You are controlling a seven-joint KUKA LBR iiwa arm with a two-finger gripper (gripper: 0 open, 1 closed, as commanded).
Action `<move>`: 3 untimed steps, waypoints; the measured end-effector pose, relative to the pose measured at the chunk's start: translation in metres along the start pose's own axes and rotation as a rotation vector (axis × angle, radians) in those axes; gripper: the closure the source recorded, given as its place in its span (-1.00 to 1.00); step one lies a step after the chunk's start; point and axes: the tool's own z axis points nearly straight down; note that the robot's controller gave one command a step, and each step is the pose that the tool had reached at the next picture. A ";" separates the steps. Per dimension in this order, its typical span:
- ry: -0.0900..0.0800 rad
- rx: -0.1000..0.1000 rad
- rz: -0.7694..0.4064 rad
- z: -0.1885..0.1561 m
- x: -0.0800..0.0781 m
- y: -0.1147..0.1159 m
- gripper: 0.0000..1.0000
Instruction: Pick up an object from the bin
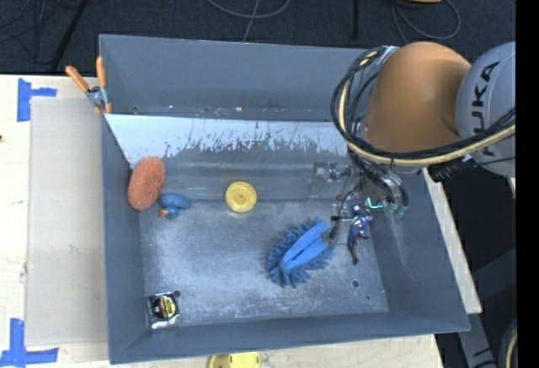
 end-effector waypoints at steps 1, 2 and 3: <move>-0.003 0.000 -0.001 0.001 0.000 0.000 -1.00; 0.014 -0.005 -0.212 0.021 0.008 -0.032 -1.00; -0.010 0.004 -0.314 0.036 -0.013 -0.047 -1.00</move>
Offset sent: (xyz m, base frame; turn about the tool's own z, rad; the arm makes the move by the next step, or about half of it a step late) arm -0.0030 -0.0721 0.0206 -0.3376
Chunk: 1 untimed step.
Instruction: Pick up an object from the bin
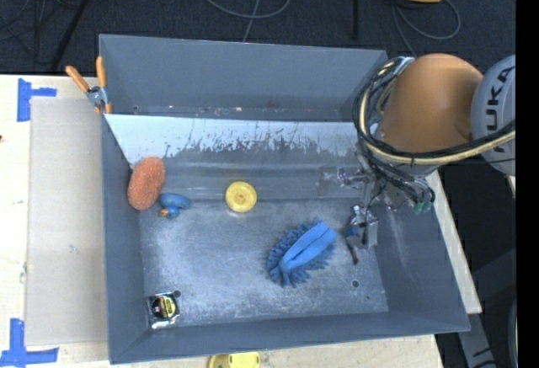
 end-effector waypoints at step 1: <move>0.011 -0.005 0.207 0.040 0.009 0.013 -1.00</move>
Offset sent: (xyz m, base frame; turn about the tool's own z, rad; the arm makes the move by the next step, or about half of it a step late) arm -0.0508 0.0348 -0.0865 0.0188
